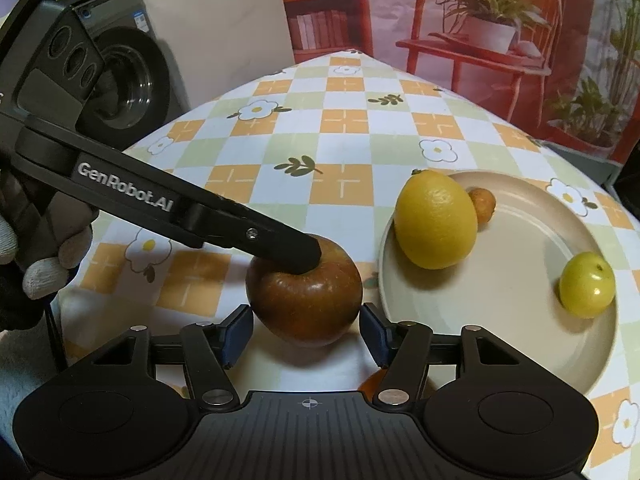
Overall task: Organize fruits
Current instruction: 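Close the left gripper on the red apple and lift it, then carry the red apple onto the beige plate and open the left gripper, then move the left gripper back to the pile toward a second red apple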
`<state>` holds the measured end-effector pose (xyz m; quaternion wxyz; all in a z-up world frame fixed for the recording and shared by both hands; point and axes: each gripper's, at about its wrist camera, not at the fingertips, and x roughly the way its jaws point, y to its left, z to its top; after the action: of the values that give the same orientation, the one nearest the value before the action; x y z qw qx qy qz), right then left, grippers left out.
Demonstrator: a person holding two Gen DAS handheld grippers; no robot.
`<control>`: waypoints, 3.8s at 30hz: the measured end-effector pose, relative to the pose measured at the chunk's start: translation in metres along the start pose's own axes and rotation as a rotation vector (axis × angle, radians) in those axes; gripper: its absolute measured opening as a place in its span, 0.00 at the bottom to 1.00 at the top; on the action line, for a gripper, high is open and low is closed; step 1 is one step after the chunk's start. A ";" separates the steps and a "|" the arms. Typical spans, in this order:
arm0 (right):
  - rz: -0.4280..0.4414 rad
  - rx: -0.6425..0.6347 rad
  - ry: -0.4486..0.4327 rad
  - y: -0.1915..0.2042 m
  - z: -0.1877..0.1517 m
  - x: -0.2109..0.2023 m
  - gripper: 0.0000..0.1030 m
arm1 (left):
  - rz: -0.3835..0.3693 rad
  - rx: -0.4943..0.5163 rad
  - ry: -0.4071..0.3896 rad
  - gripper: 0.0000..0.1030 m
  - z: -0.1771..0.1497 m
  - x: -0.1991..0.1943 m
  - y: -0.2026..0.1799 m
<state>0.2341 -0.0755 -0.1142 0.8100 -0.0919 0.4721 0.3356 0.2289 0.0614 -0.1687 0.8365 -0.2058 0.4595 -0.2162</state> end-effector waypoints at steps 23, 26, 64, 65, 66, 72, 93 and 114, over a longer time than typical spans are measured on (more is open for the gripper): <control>0.009 0.036 -0.145 -0.015 -0.003 -0.038 0.54 | -0.004 0.082 -0.057 0.41 0.015 -0.014 -0.041; -0.001 0.046 -0.175 -0.026 -0.001 -0.052 0.54 | -0.009 0.114 -0.068 0.42 0.026 -0.013 -0.058; -0.177 0.096 -0.152 -0.140 0.028 0.001 0.53 | 0.065 0.206 0.007 0.38 0.110 0.103 -0.080; -0.185 0.090 -0.154 -0.140 0.028 0.002 0.53 | 0.067 0.209 0.002 0.38 0.110 0.104 -0.081; -0.190 0.088 -0.156 -0.140 0.028 0.002 0.53 | 0.067 0.211 -0.001 0.38 0.111 0.104 -0.081; -0.217 0.068 -0.156 -0.139 0.029 0.007 0.54 | 0.092 0.222 -0.017 0.38 0.112 0.107 -0.080; -0.263 0.128 -0.267 -0.138 0.003 -0.036 0.54 | 0.145 0.288 -0.046 0.41 0.104 0.111 -0.094; -0.273 0.383 -0.500 -0.083 -0.112 -0.112 0.54 | 0.190 0.348 -0.204 0.40 0.056 0.011 -0.120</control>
<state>0.1709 -0.2420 -0.0953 0.9406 0.0848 0.2967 0.1415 0.2613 -0.0350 -0.0838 0.9181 -0.0352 0.3457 -0.1907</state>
